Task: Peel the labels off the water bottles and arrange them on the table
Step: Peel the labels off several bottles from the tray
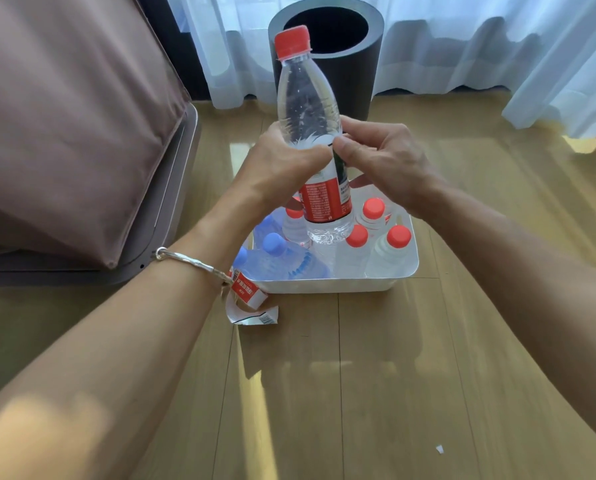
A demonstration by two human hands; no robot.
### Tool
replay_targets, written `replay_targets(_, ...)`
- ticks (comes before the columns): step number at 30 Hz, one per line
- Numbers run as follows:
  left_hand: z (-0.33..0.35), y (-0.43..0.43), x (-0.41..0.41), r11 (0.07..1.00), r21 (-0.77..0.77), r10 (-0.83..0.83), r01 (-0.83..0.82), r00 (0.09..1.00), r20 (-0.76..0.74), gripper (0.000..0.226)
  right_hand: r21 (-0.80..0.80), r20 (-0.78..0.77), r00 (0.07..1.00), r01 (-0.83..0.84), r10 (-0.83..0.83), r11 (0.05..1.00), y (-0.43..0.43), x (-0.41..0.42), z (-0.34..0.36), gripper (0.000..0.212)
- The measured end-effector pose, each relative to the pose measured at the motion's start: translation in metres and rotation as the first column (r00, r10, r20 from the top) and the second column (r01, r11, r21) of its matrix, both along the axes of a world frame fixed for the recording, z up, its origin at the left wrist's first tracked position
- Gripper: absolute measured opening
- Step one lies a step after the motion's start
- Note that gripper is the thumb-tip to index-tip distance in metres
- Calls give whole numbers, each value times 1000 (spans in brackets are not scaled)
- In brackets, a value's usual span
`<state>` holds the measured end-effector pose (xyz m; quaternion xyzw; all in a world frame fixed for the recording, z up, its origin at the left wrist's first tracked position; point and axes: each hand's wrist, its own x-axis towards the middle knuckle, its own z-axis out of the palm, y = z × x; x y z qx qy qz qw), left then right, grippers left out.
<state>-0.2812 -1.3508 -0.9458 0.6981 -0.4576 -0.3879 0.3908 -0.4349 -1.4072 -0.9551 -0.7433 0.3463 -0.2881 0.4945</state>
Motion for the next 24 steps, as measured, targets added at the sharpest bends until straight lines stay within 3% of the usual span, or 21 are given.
replay_targets(16, -3, 3, 5, 1000, -8, -12, 12, 1000, 13, 43, -14, 16, 1000, 15, -15, 1000, 3, 3, 0, 23)
replay_targets(21, -6, 4, 5, 999, -25, 43, -43, 999, 10, 53, 3, 50, 999, 21, -22, 1000, 4, 4, -3, 26)
replay_targets(24, -4, 5, 7, 999, -10, -38, 37, 998, -48, 59, 60, 57, 998, 34, -38, 998, -1, 5, -6, 21)
